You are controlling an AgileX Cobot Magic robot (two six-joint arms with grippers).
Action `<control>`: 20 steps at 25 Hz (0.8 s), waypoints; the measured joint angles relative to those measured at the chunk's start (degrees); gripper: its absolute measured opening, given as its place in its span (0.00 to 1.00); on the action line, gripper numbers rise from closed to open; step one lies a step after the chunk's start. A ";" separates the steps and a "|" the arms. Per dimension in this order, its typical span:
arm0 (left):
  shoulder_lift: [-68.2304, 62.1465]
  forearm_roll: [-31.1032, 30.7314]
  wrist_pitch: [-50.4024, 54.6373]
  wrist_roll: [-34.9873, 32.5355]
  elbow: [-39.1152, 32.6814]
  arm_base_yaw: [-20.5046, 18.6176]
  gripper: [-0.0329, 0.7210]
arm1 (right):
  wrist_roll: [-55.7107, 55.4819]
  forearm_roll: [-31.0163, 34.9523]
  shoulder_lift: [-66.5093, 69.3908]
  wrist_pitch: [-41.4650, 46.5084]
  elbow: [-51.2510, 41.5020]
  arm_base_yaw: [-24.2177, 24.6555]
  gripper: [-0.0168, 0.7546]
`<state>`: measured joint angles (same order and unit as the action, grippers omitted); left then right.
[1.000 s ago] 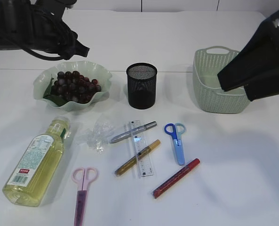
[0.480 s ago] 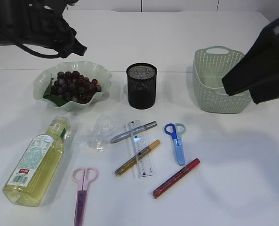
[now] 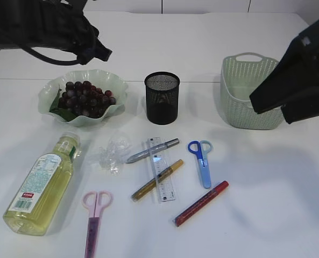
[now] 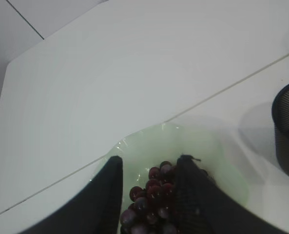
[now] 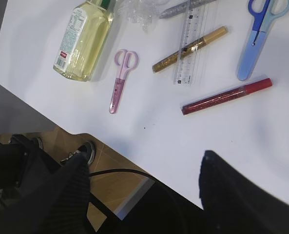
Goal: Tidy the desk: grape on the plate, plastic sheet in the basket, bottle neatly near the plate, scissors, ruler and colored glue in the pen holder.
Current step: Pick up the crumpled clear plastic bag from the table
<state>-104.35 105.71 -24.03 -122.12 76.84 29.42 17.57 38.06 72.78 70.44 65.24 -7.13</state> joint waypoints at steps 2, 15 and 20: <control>0.00 0.00 -0.34 0.27 0.00 0.99 0.40 | -0.04 0.00 0.00 0.00 0.00 0.00 0.73; 5.60 0.13 2.59 23.17 -4.53 5.32 0.39 | -0.87 -0.15 0.00 0.00 0.00 0.00 0.73; 9.09 0.13 15.04 34.84 -11.01 5.32 0.38 | -2.61 -1.78 0.34 0.00 0.00 0.00 0.73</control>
<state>-95.26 105.84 -8.99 -87.27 65.83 34.74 14.96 36.29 73.13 70.44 65.24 -7.13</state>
